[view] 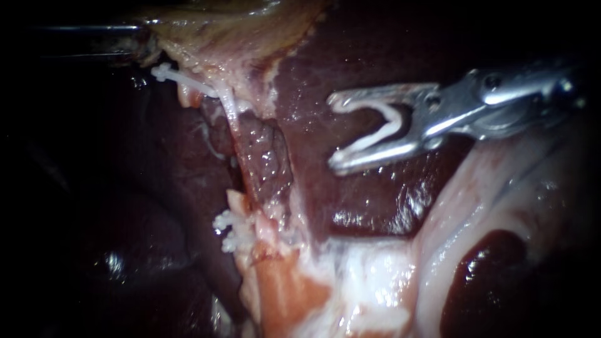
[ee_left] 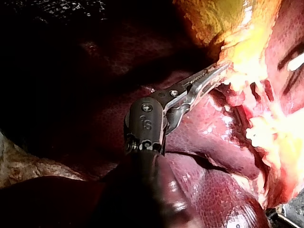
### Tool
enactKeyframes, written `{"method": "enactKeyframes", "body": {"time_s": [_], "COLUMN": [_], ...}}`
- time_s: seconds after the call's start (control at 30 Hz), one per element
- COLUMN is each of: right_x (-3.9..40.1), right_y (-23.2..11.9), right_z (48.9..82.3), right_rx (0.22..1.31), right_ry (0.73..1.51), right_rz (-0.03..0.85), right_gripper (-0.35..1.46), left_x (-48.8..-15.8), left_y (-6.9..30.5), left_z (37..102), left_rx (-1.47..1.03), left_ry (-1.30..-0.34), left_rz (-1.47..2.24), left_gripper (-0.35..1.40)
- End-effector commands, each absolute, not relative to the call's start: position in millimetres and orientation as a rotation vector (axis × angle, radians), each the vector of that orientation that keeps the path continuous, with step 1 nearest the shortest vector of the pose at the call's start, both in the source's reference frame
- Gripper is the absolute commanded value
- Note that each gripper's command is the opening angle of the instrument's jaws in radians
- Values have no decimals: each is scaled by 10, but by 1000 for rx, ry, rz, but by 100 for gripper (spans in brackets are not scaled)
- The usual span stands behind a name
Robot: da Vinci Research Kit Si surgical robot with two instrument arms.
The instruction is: Clipping first clip right tube
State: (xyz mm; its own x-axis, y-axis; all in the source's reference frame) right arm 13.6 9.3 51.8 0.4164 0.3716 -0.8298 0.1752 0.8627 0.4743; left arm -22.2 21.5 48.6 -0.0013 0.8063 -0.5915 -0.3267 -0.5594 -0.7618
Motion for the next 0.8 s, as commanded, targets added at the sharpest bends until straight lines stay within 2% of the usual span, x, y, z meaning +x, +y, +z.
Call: {"method": "enactKeyframes", "body": {"time_s": [0.03,0.23,0.4,0.8], "right_x": [142,184,205,226], "right_y": [86,47,34,25], "right_z": [522,553,570,562], "right_rx": [560,636,667,742], "right_ry": [1147,1124,1117,1208], "right_rz": [130,135,157,243], "right_gripper": [49,49,49,50], "left_x": [-222,-223,-224,-225], "left_y": [214,212,211,211], "left_z": [486,483,481,481], "left_rx": [-1426,-1425,-1424,-1424], "left_ry": [-529,-526,-525,-524], "left_rz": [1694,1694,1693,1693], "left_gripper": [-35,-35,-35,-35]}}
